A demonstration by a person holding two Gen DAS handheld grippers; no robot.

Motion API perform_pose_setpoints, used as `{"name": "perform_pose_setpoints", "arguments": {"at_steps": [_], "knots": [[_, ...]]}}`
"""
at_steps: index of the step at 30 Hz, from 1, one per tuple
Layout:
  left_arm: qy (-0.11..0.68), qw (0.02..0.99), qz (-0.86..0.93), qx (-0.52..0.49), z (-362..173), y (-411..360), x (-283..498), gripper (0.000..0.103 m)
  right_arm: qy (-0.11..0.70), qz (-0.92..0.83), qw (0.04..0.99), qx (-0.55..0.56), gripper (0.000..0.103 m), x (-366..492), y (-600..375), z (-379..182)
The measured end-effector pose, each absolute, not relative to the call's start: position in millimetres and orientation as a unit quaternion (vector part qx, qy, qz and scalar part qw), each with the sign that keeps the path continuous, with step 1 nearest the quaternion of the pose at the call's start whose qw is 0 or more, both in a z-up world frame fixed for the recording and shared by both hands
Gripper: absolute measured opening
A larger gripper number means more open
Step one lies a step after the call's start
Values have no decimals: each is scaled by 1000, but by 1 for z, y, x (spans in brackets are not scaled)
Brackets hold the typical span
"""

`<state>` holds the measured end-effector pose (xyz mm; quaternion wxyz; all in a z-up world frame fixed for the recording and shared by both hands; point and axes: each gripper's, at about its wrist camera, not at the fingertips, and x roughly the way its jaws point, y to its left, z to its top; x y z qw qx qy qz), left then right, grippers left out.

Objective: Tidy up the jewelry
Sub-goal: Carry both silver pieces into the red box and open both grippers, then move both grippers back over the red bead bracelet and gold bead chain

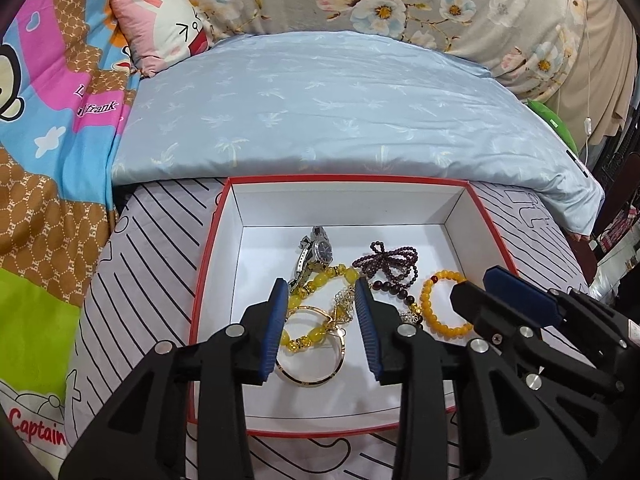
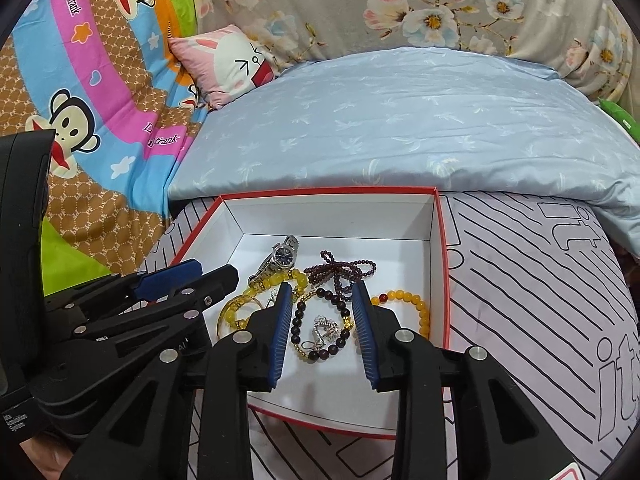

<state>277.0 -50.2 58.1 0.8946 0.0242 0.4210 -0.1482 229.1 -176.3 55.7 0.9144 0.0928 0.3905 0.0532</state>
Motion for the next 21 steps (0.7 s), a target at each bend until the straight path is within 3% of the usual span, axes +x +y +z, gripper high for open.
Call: {"name": "perform_pose_setpoints", "arguments": {"at_steps": [21], "knots": [[405, 902, -148, 30, 85, -47, 237, 33, 375, 51, 921, 92, 31, 188, -174, 80]]}}
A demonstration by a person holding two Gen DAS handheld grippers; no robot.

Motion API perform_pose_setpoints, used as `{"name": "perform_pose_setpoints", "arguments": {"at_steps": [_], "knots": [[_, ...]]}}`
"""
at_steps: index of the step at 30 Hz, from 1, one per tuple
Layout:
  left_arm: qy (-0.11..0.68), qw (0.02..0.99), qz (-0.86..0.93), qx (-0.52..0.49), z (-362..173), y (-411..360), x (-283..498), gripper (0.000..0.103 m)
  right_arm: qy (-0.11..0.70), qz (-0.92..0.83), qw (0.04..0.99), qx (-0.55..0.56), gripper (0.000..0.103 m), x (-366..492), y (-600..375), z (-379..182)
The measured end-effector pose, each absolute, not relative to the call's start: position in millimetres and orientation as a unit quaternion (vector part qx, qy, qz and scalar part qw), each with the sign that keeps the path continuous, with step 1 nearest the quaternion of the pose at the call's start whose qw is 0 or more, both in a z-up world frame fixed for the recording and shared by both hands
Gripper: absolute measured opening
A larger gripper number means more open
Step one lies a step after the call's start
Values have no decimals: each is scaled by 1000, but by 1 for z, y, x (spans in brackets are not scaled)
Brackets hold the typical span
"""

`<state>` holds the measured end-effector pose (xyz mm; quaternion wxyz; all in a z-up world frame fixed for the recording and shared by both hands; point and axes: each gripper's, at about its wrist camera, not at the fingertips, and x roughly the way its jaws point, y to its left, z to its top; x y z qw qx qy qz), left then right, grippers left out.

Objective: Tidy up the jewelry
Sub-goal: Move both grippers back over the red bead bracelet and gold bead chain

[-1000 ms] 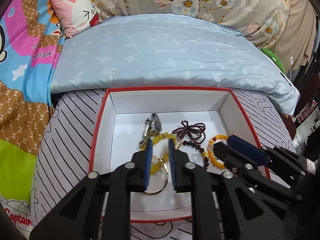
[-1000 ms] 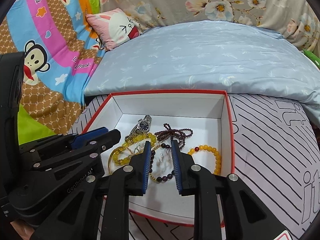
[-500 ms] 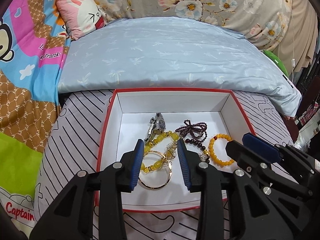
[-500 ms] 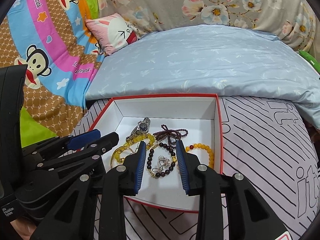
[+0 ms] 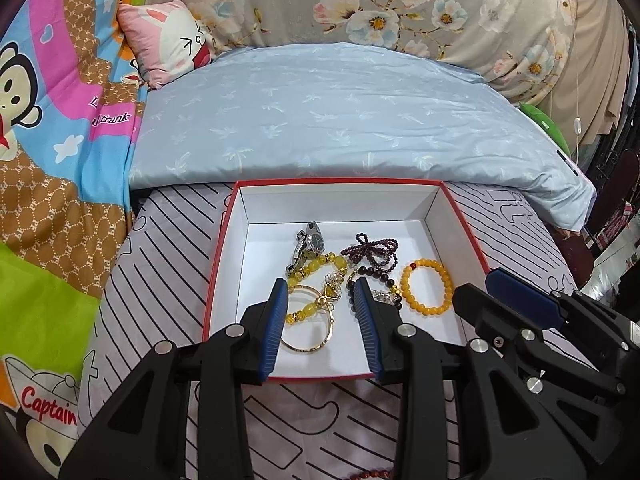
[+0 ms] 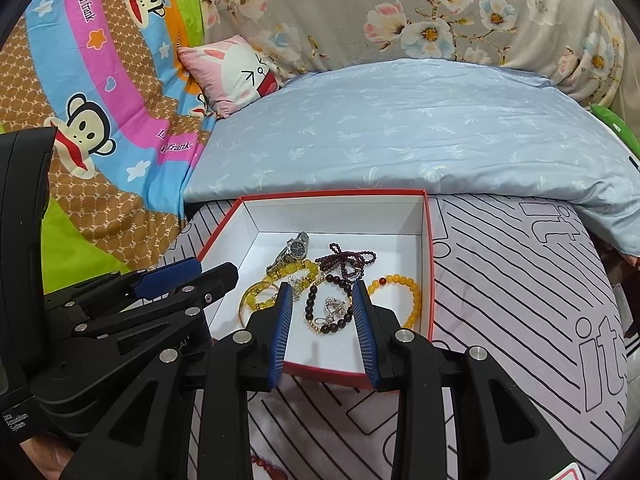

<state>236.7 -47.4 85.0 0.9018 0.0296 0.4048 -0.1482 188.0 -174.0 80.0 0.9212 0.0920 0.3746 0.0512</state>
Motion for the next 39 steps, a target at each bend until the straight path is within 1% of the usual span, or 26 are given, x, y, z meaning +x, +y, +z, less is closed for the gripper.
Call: {"name": "perform_pose_setpoints", "arguments": {"at_steps": [4, 8, 12, 17, 25, 31, 39], "knots": [[401, 903, -150, 28, 92, -46, 225, 33, 369, 54, 923, 92, 31, 174, -173, 87], [400, 903, -156, 26, 96, -43, 208, 34, 363, 50, 927, 82, 36, 151, -171, 93], [402, 902, -156, 24, 94, -33, 187, 35, 367, 50, 925, 84, 37, 125, -173, 90], [418, 896, -150, 16, 79, -20, 164, 35, 388, 52, 916, 84, 37, 87, -172, 70], [457, 879, -139, 7, 39, -3, 124, 35, 435, 63, 895, 76, 37, 38, -155, 27], [477, 870, -127, -2, 19, 9, 105, 35, 462, 75, 880, 83, 37, 20, -140, 1], [492, 862, -121, -4, 3, 19, 85, 35, 475, 86, 870, 97, 37, 15, -119, -10]]}}
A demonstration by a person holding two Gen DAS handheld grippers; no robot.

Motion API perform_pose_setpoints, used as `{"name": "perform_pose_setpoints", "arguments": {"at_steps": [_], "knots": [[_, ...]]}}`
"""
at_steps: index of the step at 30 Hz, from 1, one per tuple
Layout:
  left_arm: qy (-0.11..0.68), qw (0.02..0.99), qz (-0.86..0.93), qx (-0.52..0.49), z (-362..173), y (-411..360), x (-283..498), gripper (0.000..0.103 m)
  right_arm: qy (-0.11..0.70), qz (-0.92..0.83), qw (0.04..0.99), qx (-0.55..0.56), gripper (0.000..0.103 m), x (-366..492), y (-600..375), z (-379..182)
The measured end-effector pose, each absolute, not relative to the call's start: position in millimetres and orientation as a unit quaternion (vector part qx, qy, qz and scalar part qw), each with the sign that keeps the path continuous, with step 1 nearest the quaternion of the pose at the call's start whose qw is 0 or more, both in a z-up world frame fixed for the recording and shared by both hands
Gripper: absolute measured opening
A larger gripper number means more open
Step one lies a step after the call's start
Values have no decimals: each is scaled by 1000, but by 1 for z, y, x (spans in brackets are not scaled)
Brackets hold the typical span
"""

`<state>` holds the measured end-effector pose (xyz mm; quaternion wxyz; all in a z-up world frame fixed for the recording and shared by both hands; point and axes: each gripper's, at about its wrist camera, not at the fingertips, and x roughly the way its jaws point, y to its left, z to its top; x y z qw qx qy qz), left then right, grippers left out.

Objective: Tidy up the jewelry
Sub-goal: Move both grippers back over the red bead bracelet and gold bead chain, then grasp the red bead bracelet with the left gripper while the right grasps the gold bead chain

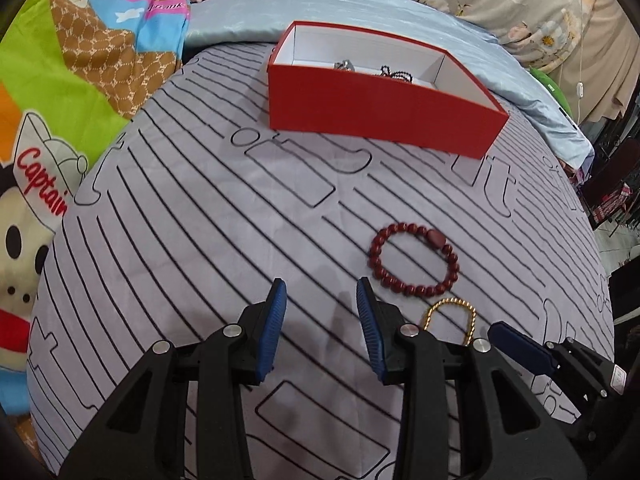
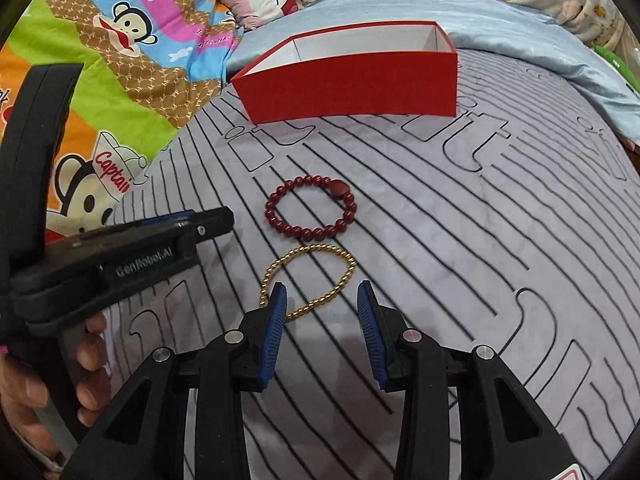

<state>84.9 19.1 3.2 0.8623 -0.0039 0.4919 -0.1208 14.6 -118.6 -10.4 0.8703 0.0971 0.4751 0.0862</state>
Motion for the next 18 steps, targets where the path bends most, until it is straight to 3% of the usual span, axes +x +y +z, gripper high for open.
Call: {"name": "perform_pose_setpoints", "arguments": {"at_steps": [14, 18], "knots": [[497, 861, -108, -14, 0, 39, 76, 35, 478, 75, 869, 102, 37, 14, -110, -13], [499, 859, -112, -15, -1, 35, 77, 35, 477, 68, 872, 87, 29, 16, -111, -15]]}}
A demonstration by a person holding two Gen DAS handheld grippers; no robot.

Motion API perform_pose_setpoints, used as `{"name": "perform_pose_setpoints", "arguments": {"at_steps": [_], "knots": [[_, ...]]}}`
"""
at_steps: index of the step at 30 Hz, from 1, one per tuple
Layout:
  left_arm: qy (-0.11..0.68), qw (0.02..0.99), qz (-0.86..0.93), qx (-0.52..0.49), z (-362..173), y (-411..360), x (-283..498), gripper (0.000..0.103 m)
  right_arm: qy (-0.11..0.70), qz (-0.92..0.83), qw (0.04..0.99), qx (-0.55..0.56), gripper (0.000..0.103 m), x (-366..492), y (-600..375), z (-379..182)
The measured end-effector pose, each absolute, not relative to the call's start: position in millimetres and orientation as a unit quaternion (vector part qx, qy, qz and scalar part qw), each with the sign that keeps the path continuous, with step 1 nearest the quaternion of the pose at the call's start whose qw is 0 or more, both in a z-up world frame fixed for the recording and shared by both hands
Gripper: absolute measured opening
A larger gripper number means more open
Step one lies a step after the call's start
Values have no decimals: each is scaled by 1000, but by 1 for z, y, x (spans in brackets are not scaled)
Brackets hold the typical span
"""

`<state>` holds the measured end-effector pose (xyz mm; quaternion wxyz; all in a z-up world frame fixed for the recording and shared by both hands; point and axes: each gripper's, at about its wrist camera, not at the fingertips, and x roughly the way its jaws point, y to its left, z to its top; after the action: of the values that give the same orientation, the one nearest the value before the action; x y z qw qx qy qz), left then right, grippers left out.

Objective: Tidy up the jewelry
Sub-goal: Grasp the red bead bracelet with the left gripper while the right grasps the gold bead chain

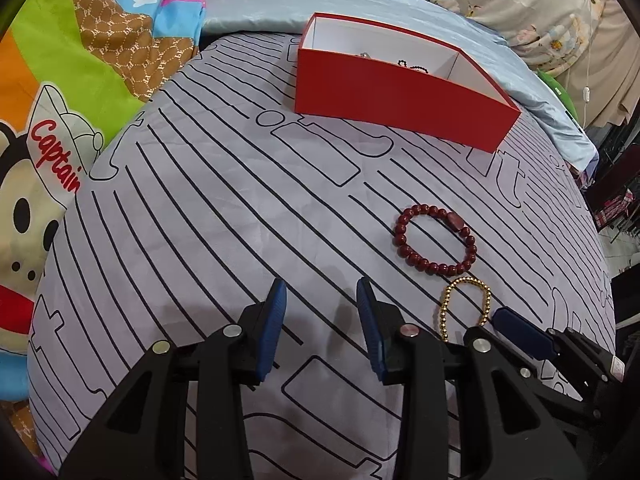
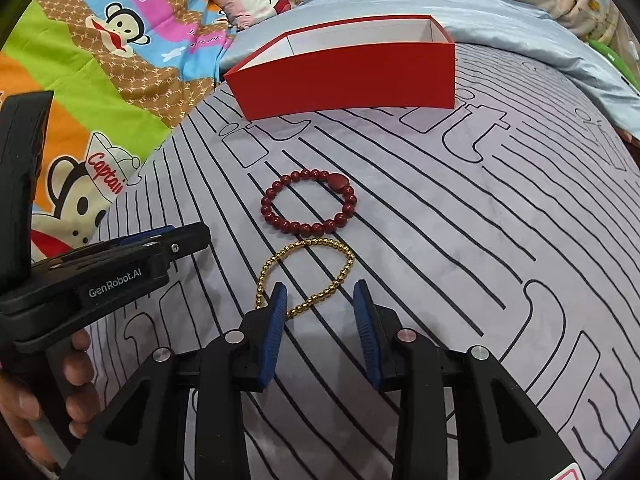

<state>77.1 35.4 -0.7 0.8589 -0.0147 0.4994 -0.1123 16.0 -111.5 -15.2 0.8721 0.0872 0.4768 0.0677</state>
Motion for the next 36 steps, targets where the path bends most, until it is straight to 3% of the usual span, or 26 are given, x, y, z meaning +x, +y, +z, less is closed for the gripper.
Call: {"name": "perform_pose_setpoints", "arguments": {"at_steps": [1, 3, 5, 9, 24, 28, 34, 36], "knots": [[499, 859, -114, -14, 0, 34, 78, 35, 475, 63, 874, 79, 25, 17, -111, -16], [499, 858, -119, -14, 1, 30, 78, 35, 473, 50, 878, 60, 8, 18, -111, -17], [498, 858, -124, -14, 2, 27, 80, 35, 473, 45, 878, 61, 2, 19, -117, -17], [493, 860, -131, -11, 6, 17, 84, 40, 473, 37, 877, 74, 2, 20, -127, -17], [492, 858, -147, 5, -5, -19, 105, 39, 477, 36, 871, 116, 2, 13, -148, -17], [488, 862, -137, 16, -8, -21, 106, 32, 477, 36, 870, 117, 2, 13, -148, -17], [488, 862, -139, 13, -9, -17, 109, 10, 481, 39, 866, 132, 2, 13, -151, -17], [489, 861, -141, 12, -9, -17, 110, 8, 483, 39, 865, 135, 2, 13, -152, -17]]}}
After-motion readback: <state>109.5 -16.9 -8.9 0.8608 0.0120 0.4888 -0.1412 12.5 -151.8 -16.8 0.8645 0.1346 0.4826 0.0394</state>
